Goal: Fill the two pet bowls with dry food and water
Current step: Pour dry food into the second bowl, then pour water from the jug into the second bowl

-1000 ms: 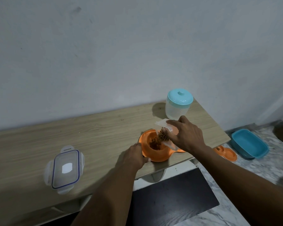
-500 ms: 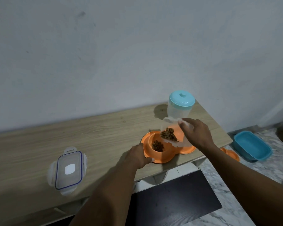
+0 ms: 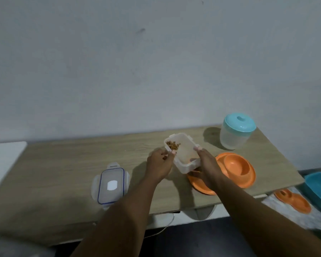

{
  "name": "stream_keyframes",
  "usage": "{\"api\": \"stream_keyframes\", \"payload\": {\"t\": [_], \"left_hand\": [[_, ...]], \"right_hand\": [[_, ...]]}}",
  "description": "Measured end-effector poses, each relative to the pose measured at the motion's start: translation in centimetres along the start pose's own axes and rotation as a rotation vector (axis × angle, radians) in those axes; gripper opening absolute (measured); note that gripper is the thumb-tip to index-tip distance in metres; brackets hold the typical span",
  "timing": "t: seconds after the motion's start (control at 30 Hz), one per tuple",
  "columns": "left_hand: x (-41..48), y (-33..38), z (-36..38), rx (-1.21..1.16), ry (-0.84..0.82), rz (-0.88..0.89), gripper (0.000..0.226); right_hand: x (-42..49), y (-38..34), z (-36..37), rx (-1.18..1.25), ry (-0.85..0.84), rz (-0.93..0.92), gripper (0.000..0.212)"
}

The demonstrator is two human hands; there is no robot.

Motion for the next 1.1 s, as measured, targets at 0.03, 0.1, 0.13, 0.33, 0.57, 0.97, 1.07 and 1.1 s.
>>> {"api": "stream_keyframes", "payload": {"t": [0.03,0.1,0.13,0.33,0.57,0.97,1.07,1.1], "left_hand": [[0.2,-1.0,-1.0,0.018,0.017,-0.022,0.035],[0.4,-3.2,-2.9,0.065,0.045,-0.080,0.034],[0.4,-4.3,-3.8,0.091,0.052,-0.109,0.033],[-0.9,-8.0,-6.6,0.153,0.048,-0.229,0.025],[-1.4,-8.4,-6.1,0.321,-0.032,-0.257,0.025],[1.0,-1.6,-2.7,0.554,0.153,-0.046,0.051],[2.0,1.8,1.5,0.544,0.049,0.070,0.060],[2.0,3.1,3.3,0.546,0.004,0.100,0.065]], "right_hand": [[0.3,1.0,1.2,-0.007,-0.023,0.013,0.022],[0.9,3.0,3.3,-0.093,-0.066,0.045,0.030],[1.2,3.9,4.0,-0.164,-0.089,0.061,0.032],[1.9,8.0,7.0,-0.557,-0.185,0.091,0.036],[2.9,8.8,7.3,-0.859,-0.251,0.142,0.045],[4.7,-0.7,1.4,-0.630,-0.223,-0.036,0.014],[5.6,-5.3,-3.9,-0.575,-0.125,-0.126,0.017],[6.1,-6.7,-6.0,-0.556,-0.072,-0.143,0.018]]}}
Point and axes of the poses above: each hand's wrist, its own x-axis towards the middle knuckle, its own z-axis out of the palm, y = z × x, the point moved 1 cm from there along x, towards the middle knuckle, and after that the axes turned 10 degrees about x, right-handed, at the moved point
